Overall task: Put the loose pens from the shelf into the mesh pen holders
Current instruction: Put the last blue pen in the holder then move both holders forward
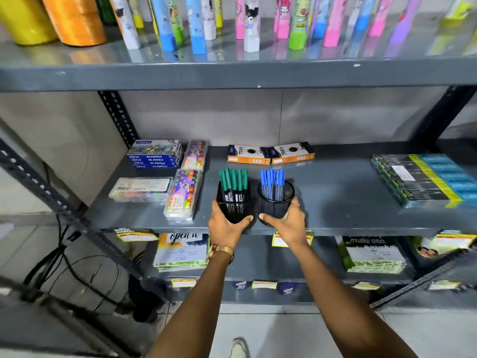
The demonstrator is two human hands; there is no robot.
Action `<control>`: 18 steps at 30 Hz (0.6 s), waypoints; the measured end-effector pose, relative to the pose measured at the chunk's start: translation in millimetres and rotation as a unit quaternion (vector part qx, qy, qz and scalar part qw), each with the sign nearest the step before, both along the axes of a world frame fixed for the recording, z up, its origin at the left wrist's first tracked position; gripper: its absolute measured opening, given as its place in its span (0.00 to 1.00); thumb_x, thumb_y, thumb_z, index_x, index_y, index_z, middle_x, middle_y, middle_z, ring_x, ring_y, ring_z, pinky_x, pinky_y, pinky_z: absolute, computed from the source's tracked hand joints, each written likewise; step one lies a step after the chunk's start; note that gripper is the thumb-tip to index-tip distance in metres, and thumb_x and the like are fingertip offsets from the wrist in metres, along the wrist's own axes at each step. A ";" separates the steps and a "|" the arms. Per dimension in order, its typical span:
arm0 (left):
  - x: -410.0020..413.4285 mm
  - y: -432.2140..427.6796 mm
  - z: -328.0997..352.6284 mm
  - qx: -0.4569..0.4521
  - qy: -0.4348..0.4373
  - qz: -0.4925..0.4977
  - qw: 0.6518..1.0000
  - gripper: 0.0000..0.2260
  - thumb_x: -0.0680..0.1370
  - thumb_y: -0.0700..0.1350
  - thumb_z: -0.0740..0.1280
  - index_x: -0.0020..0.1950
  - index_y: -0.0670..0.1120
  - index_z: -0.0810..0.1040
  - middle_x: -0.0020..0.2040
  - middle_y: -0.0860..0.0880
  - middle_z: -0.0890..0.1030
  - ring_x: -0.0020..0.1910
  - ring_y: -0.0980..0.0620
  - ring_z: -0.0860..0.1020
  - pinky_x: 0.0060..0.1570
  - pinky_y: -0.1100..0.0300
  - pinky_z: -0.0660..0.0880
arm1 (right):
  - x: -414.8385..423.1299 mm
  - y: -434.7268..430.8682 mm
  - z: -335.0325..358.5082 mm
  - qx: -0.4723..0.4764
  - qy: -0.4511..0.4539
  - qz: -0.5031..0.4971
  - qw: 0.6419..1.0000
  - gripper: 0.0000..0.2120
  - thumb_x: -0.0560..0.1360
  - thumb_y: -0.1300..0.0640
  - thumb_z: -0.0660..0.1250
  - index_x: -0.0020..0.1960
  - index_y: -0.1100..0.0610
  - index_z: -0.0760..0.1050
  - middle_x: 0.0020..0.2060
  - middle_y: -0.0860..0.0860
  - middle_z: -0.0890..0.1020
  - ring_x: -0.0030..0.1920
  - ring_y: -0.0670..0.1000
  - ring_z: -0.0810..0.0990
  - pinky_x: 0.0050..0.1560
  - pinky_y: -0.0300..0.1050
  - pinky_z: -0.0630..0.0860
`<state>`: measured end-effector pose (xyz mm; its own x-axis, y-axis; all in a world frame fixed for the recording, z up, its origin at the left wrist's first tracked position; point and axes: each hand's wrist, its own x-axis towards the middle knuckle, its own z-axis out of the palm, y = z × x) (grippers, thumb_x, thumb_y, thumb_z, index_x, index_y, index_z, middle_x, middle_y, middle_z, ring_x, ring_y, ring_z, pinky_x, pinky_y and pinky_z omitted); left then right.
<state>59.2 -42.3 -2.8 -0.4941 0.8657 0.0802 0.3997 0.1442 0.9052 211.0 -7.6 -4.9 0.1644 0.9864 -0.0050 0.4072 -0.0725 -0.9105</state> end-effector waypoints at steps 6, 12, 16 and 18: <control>1.3 3.3 3.8 -0.006 -0.006 -0.008 1.000 0.40 0.61 0.52 0.81 0.65 0.39 0.66 0.58 0.40 0.79 0.57 0.42 0.78 0.54 0.52 0.76 | 0.8 3.1 4.0 -0.013 -0.012 0.012 1.000 0.40 0.56 0.50 0.81 0.60 0.60 0.67 0.57 0.59 0.80 0.60 0.59 0.78 0.61 0.57 0.76; 6.1 -2.1 -3.4 -0.013 0.008 0.001 1.000 0.41 0.61 0.54 0.80 0.66 0.39 0.65 0.59 0.38 0.78 0.58 0.40 0.76 0.52 0.50 0.74 | 0.3 1.4 -1.9 -0.016 -0.007 0.008 1.000 0.40 0.57 0.52 0.82 0.62 0.60 0.67 0.58 0.59 0.79 0.60 0.59 0.78 0.62 0.57 0.76; 5.8 -2.8 -4.3 -0.006 0.021 0.009 1.000 0.41 0.61 0.57 0.80 0.65 0.42 0.66 0.58 0.39 0.80 0.55 0.39 0.78 0.49 0.48 0.77 | -3.5 -1.1 0.5 -0.008 0.009 0.005 1.000 0.41 0.57 0.52 0.82 0.63 0.59 0.66 0.59 0.58 0.79 0.61 0.58 0.77 0.63 0.58 0.75; 5.5 -3.0 -3.2 -0.009 0.022 0.012 1.000 0.40 0.61 0.57 0.80 0.65 0.42 0.66 0.57 0.40 0.80 0.55 0.40 0.79 0.49 0.47 0.78 | -3.2 -4.2 3.7 -0.014 0.014 0.003 1.000 0.41 0.57 0.52 0.82 0.64 0.60 0.67 0.60 0.58 0.79 0.62 0.58 0.77 0.64 0.57 0.75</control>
